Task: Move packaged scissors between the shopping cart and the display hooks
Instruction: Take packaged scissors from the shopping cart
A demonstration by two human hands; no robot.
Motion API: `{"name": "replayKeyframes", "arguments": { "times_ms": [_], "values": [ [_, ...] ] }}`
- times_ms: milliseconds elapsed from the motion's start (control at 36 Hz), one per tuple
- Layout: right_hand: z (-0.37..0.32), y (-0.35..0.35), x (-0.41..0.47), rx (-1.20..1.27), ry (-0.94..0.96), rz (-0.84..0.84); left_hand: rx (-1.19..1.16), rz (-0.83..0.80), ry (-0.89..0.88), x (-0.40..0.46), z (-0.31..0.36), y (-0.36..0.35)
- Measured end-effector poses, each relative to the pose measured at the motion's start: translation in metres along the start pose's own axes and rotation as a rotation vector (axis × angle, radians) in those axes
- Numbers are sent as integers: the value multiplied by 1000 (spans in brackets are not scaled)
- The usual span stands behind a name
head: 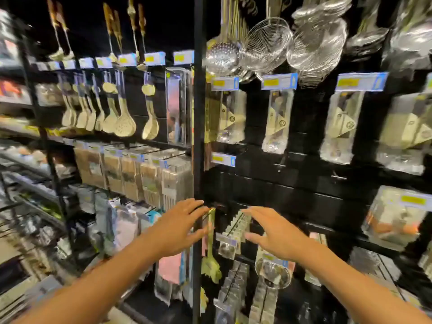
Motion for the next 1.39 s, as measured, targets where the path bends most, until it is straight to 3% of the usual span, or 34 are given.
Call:
{"name": "replayKeyframes", "arguments": {
  "times_ms": [167, 250, 472, 694, 861, 1083, 1389],
  "values": [
    [-31, -85, 42, 85, 153, -108, 18, -44, 176, -60, -68, -55],
    [-42, -131, 65, 101, 205, -182, 37, 39, 239, -99, -90, -64],
    [-118, -209, 113, 245, 311, -344, -4, -164, 524, -191, -185, -128],
    [-175, -287, 166, 277, 397, -495, -50, -156, 707, -259, -263, -160],
    [-201, -343, 215, 259, 465, -498, 17, -209, 837, -294, -312, -179],
    [-213, -414, 289, 297, 531, -565, -43, -298, 909, -290, -370, -210],
    [-196, -490, 428, 383, 627, -624, -118, -360, 1040, -222, -463, -264]
  ]
}}
Point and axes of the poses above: each hand's wrist, its own x-axis towards the middle knuckle, its own y-axis out of the back of the hand, z = x × y, the point moved 1 cm from there along x, towards the middle knuckle, and after that the axes turned 14 degrees about y, right-handed, at the moved point
